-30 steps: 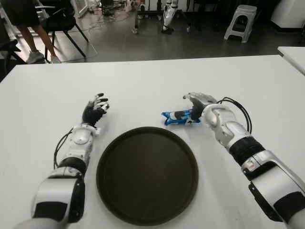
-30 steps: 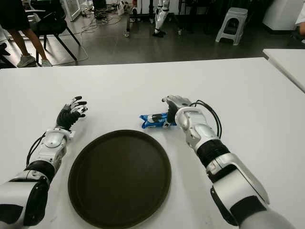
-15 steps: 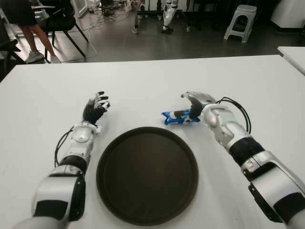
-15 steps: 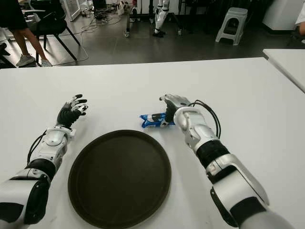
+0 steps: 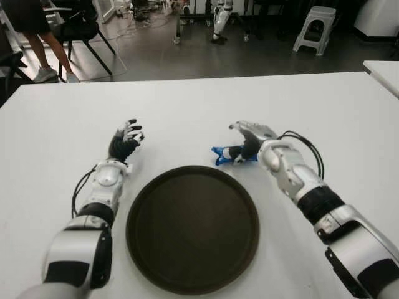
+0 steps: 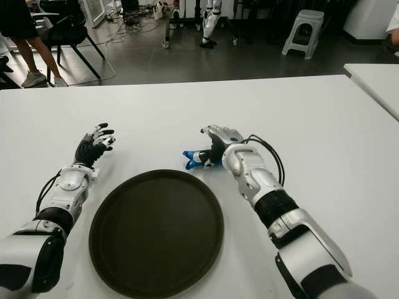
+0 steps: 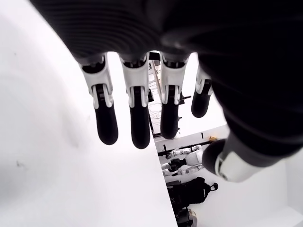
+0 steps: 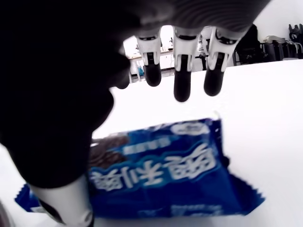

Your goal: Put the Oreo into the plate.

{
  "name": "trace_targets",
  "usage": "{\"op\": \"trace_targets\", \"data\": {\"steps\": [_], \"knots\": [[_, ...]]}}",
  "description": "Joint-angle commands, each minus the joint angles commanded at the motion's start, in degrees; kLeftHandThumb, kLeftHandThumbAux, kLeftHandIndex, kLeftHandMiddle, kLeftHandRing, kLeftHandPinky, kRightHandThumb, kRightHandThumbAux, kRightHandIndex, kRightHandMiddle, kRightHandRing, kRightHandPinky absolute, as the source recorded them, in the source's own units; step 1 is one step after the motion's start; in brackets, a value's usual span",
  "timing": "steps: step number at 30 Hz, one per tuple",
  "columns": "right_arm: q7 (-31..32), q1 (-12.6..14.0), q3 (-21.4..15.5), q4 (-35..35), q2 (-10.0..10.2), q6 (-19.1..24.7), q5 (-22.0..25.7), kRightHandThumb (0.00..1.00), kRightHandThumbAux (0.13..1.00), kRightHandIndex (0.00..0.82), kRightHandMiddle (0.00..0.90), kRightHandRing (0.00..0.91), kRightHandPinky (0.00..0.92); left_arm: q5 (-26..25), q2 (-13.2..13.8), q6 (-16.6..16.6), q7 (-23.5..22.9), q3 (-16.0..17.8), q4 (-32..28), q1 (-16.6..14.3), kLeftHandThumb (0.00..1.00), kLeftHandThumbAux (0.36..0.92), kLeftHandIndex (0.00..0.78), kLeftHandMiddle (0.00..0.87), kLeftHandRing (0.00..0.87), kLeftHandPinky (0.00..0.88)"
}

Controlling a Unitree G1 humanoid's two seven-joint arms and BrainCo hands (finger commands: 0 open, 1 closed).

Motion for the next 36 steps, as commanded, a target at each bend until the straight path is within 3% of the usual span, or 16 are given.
{"op": "trace_targets", "data": {"steps": [14, 36], "knots": [[1.70, 0.35, 1.74, -0.25, 0.31, 0.73, -0.44, 0.000, 0.844, 0.165, 0.190, 0.189, 0.232, 0.55, -0.08, -0.03, 0.61, -0.14, -0.05, 0.10, 0.069, 0.630, 0.146, 0.226, 0.250, 0.288], [4.79, 0.86, 3.31, -0.99, 0.64, 2.14, -0.12, 0.000, 0.857, 0.110, 0.122, 0.113, 0.126, 0.50, -0.32, 0.16, 0.88, 0.07, -0.50, 0.29, 0.063, 0.646, 0.160, 0.230, 0.252, 0.285]]}}
